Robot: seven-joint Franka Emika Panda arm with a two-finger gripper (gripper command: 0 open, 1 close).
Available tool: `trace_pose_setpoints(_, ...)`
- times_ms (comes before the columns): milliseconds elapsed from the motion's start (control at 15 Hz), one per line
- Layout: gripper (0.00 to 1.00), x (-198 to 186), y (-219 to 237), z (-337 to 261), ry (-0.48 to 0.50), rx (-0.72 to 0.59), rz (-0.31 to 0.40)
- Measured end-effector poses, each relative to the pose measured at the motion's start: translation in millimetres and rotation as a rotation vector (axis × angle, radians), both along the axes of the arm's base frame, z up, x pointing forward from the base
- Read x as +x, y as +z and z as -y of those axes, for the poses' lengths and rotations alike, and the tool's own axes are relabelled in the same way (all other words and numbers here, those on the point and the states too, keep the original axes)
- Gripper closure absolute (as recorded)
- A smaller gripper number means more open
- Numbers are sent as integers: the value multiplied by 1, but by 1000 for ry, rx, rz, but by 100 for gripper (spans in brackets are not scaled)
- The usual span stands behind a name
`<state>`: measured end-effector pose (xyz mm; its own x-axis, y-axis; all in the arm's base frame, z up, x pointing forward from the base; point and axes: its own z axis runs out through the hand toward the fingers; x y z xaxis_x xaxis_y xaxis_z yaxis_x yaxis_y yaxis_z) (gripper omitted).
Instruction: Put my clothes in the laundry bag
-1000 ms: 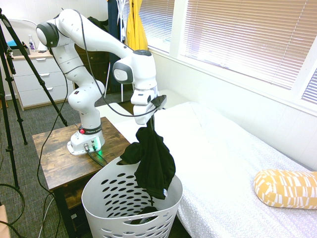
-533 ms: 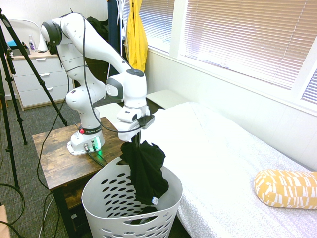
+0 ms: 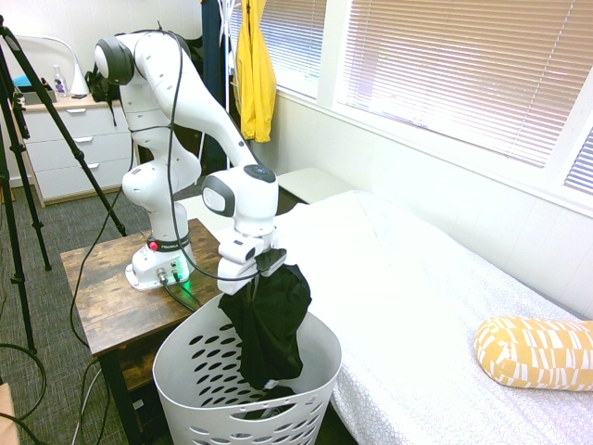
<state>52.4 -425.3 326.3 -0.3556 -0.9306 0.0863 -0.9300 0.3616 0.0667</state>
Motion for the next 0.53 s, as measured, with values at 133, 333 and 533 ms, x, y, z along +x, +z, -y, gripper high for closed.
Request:
trace_pose_setpoints(133, 0, 1, -5, 1, -5, 4, 4)
trace_pose_setpoints(333, 0, 0, -9, 2, -12, 9, 10)
trace_pose_setpoints(533, 0, 0, -7, 2, -11, 5, 14)
